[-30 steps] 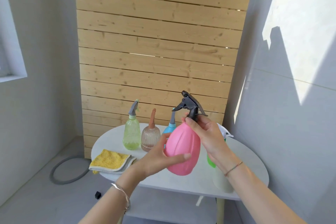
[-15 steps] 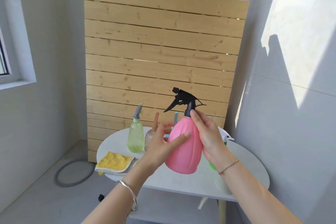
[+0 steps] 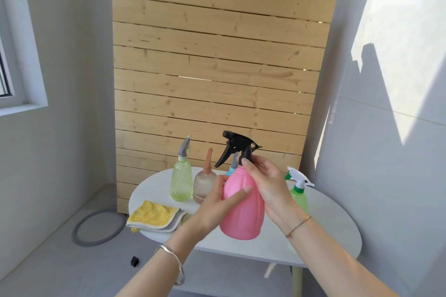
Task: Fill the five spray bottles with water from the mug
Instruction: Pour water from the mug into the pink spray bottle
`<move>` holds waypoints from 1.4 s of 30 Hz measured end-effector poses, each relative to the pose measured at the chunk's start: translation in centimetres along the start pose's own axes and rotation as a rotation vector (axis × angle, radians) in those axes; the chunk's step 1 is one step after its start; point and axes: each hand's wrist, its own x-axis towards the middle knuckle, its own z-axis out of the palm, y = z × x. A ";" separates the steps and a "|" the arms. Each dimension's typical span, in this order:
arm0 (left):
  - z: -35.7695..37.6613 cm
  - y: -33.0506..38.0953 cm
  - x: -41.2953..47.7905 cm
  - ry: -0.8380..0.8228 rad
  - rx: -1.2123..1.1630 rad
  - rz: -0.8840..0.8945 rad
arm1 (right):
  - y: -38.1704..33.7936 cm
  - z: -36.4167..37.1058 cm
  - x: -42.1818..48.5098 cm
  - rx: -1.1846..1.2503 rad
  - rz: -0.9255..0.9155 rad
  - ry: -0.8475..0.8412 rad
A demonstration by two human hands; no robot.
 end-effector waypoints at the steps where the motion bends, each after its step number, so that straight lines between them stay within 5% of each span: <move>1: -0.2 -0.3 0.1 0.001 -0.001 -0.007 | 0.2 0.0 0.1 0.018 0.023 0.003; 6: -1.7 -1.2 1.2 -0.095 -0.059 -0.098 | 0.2 0.0 1.8 0.094 0.092 -0.009; 14: -3.0 -5.6 2.2 -0.108 0.116 -0.176 | -3.2 -1.2 8.4 0.273 -0.106 0.106; 20: -3.8 -9.6 2.2 0.173 0.019 -0.142 | 4.9 -2.8 10.8 -0.220 0.032 0.093; 27: -5.3 -12.7 2.2 0.297 0.003 -0.120 | 17.6 -6.3 7.9 -0.440 0.327 0.000; 42: -5.2 -13.1 2.9 0.320 -0.047 -0.127 | 18.3 -7.5 7.4 -0.624 0.277 -0.028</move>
